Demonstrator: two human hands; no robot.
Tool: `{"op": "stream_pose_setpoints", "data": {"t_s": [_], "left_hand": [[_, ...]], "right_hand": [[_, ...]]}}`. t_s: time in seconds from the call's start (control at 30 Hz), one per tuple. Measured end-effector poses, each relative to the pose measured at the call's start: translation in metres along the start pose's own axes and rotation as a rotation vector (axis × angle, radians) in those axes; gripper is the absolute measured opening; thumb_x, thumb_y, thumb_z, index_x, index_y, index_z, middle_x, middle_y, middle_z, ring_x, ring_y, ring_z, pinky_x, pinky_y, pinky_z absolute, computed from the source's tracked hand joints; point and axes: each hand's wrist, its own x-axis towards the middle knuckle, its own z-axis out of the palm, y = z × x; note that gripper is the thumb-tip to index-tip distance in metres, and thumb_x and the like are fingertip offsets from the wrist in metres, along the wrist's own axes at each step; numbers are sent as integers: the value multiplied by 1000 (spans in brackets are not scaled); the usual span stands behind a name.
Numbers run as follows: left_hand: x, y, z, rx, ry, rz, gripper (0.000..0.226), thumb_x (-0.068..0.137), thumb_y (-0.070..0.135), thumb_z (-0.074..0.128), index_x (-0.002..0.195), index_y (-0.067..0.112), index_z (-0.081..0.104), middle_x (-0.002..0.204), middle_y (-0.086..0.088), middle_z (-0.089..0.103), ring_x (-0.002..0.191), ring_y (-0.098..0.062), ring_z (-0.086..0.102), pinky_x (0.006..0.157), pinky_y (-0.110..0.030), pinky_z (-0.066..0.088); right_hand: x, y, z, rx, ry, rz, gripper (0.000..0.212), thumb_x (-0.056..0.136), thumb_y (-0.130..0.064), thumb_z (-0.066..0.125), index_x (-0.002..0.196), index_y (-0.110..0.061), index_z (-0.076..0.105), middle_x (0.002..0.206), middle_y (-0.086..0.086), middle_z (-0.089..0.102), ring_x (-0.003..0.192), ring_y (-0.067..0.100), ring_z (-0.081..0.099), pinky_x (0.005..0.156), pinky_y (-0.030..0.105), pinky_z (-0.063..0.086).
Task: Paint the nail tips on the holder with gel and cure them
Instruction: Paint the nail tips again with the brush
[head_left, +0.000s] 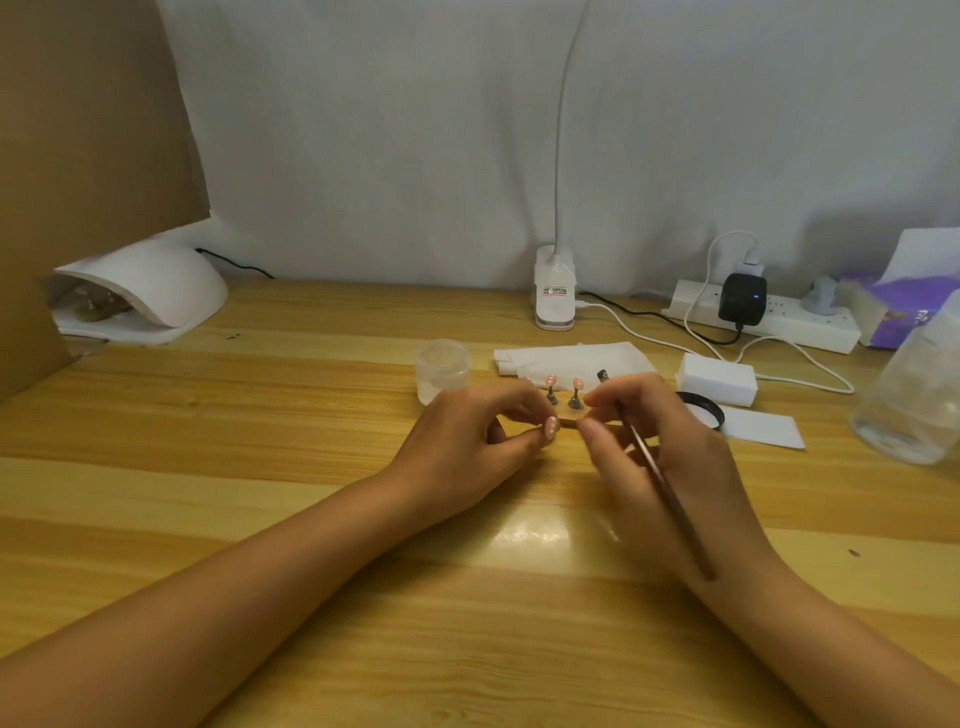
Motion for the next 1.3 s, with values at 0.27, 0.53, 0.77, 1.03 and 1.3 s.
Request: {"op": "stream_pose_setpoints", "data": {"t_s": [0.27,0.53,0.77,1.03,1.3], "left_hand": [[-2,6,1,-3,-39,135,9,88,13,72,97,14,71,95,7,74,63,20,54,54,-5,36],[-3,8,1,59,-27,132,18,86,26,75,100,19,66,98,13,70,57,-4,59,53,-12,39],[1,5,-1,324,65,-197,39,83,47,70,104,31,41,115,10,55,83,-12,56,70,-30,40],[3,1,1,351,-23,-226,56,87,57,63,130,32,38,127,17,54,87,-4,53,71,-23,35],[2,1,-1,321,-42,-173,40,83,55,65,120,42,56,111,19,50,81,10,47,64,-12,31]], "right_hand": [[-5,1,8,-206,-6,-185,36,84,-30,68,115,-30,50,100,-20,56,88,2,58,85,44,56],[-5,0,8,-203,2,-201,35,82,-27,69,113,-27,51,96,-15,57,86,5,57,82,43,56],[5,8,-4,-267,104,-130,35,83,-21,68,115,-16,54,97,-5,58,91,15,57,81,44,53],[10,19,-10,-256,127,-50,34,86,-19,69,116,-16,52,96,-7,59,94,17,55,80,44,51],[10,22,-9,-335,132,-56,33,86,-16,70,115,-18,54,97,-5,60,94,18,51,77,47,49]]}}
